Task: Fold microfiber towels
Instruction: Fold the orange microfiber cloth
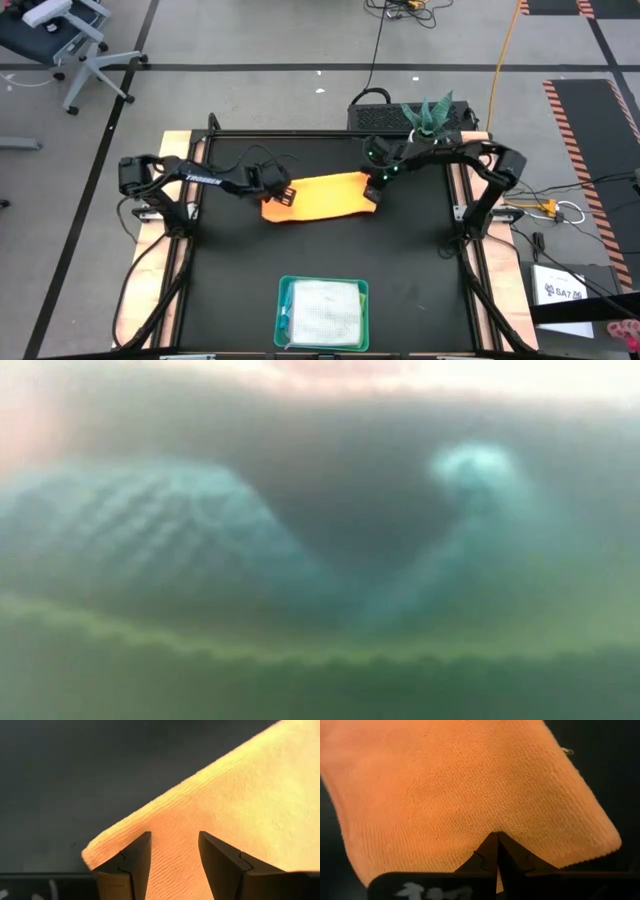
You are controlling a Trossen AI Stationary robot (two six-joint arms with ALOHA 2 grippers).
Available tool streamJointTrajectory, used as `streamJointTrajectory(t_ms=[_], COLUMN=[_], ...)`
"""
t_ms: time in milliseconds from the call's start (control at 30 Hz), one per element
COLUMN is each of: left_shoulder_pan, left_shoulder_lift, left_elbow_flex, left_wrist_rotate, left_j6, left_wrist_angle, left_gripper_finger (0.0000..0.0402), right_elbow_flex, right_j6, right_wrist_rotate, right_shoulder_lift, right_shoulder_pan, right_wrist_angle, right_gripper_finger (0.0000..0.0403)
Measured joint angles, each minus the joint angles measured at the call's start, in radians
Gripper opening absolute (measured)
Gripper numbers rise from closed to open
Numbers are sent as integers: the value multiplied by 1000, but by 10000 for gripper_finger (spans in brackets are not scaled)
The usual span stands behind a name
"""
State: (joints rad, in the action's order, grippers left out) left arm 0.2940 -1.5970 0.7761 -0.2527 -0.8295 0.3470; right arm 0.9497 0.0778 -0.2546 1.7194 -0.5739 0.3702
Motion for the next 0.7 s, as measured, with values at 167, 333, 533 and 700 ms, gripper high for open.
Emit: streamJointTrajectory(t_ms=[167, 333, 533, 700], left_shoulder_pan=[-17, -37, -43, -39], left_shoulder_lift=[0, 1, 1, 1], left_elbow_flex=[0, 0, 11, 88], left_wrist_rotate=[-1, -12, -36, -50], left_j6=[-47, -56, -56, 16], left_wrist_angle=[-43, -63, -51, -9], left_gripper_finger=[165, 165, 165, 165], right_elbow_flex=[-1, -1, -3, -2], right_j6=[41, 64, 63, 38], right_wrist_rotate=[-4, -9, -6, -8], right_shoulder_lift=[-4, -7, -85, -206], right_shoulder_pan=[-67, -104, -100, -92], right_wrist_angle=[13, 44, 79, 99], right_gripper_finger=[0, 0, 0, 0])
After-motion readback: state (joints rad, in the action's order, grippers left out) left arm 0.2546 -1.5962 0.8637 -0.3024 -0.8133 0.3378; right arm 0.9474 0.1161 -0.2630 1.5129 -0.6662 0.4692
